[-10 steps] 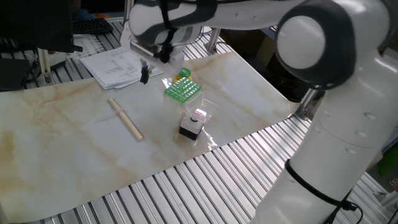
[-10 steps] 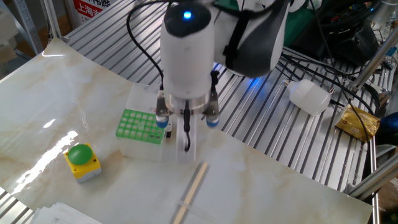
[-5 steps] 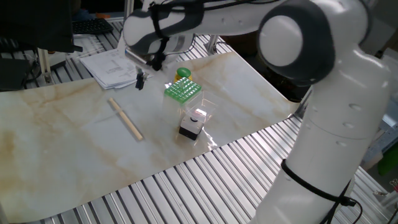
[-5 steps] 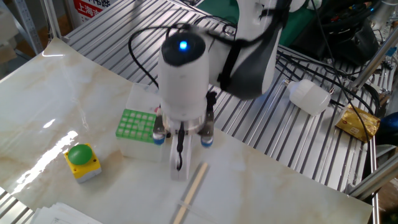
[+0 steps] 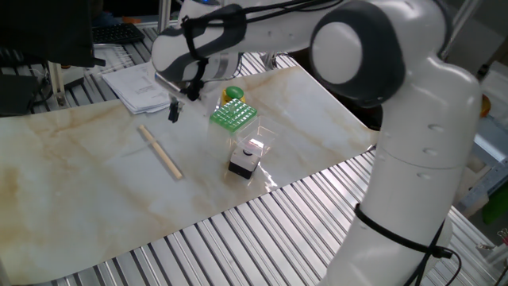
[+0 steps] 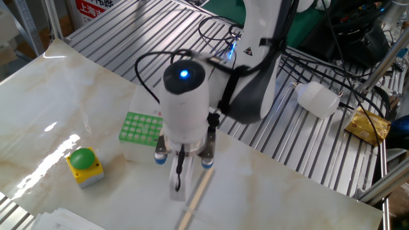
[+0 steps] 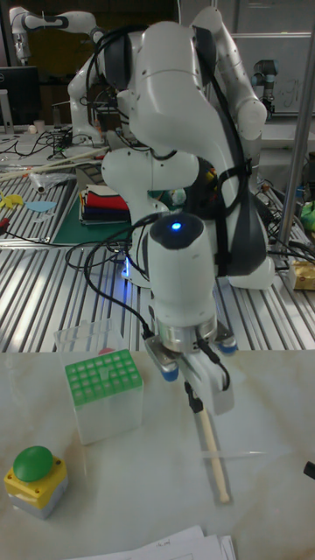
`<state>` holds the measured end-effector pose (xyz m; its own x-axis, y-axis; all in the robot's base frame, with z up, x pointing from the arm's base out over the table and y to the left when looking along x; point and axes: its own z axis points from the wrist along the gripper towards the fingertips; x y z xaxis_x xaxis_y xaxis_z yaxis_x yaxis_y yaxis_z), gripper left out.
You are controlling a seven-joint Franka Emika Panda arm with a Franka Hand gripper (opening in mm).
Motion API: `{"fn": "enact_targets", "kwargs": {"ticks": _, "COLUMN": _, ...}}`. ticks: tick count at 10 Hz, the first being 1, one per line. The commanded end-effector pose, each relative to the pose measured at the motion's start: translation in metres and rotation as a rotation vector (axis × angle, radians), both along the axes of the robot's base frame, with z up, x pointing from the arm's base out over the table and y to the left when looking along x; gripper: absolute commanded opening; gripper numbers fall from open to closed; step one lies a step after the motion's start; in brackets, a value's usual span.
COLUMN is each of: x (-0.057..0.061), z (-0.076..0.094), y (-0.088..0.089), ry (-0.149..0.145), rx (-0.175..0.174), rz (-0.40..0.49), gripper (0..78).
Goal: Insert a large pipette tip into the holder for large pipette tips
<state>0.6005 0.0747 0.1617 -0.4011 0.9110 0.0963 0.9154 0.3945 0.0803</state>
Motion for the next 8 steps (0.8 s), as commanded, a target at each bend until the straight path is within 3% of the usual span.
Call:
{"fn": "enact_targets", "kwargs": {"ticks": 1, "x": 0.009, "z": -0.011, "y": -0.004, "ry": 0.0, "rx": 0.038, "rz": -0.063, "gripper": 0.0}}
{"fn": "enact_targets", "kwargs": {"ticks": 6, "x": 0.02, "z": -0.026, "y": -0.007, "ry": -0.013, "rx": 0.037, "rz": -0.087, "gripper": 0.0}}
{"fn": "enact_targets", "kwargs": {"ticks": 8, "x": 0.029, "z": -0.025, "y": -0.007, "ry": -0.003, "rx": 0.058, "rz": -0.11, "gripper": 0.0}}
